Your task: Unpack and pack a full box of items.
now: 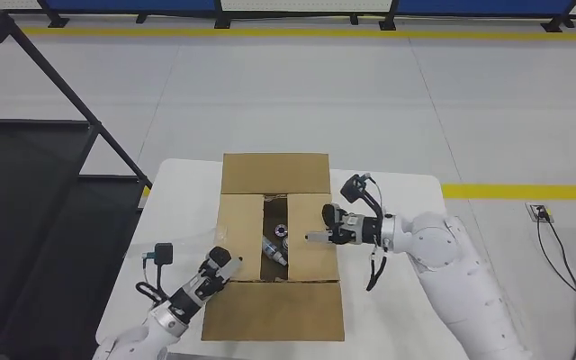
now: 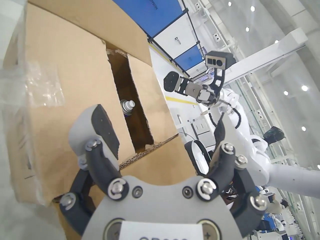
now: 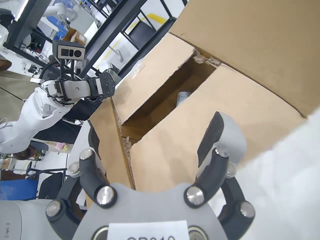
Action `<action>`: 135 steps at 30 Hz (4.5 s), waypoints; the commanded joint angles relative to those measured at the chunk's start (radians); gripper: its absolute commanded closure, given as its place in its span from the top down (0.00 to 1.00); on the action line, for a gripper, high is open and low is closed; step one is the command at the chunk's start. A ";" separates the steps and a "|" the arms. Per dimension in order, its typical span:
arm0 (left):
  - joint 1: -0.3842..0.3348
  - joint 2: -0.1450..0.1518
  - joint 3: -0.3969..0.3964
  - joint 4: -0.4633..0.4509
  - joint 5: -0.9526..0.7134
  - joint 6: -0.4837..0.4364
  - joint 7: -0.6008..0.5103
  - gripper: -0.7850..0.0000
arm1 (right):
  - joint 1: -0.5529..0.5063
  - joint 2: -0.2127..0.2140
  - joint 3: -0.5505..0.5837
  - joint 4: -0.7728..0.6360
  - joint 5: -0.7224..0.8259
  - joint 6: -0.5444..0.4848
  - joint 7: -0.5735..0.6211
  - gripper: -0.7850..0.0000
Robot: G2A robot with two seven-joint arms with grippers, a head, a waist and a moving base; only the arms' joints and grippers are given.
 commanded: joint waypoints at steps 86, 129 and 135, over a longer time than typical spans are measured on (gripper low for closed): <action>0.042 0.153 -0.092 0.029 -0.656 0.031 -0.455 1.00 | 0.451 -0.137 -0.333 0.819 0.237 0.005 -0.378 1.00; -0.108 0.122 0.112 0.068 -0.368 0.207 -0.078 1.00 | 0.379 0.013 -0.320 0.447 0.753 0.129 0.379 1.00; -0.137 0.116 0.141 0.071 -0.342 0.237 -0.045 1.00 | 0.376 -0.004 -0.334 0.498 0.810 0.222 0.329 1.00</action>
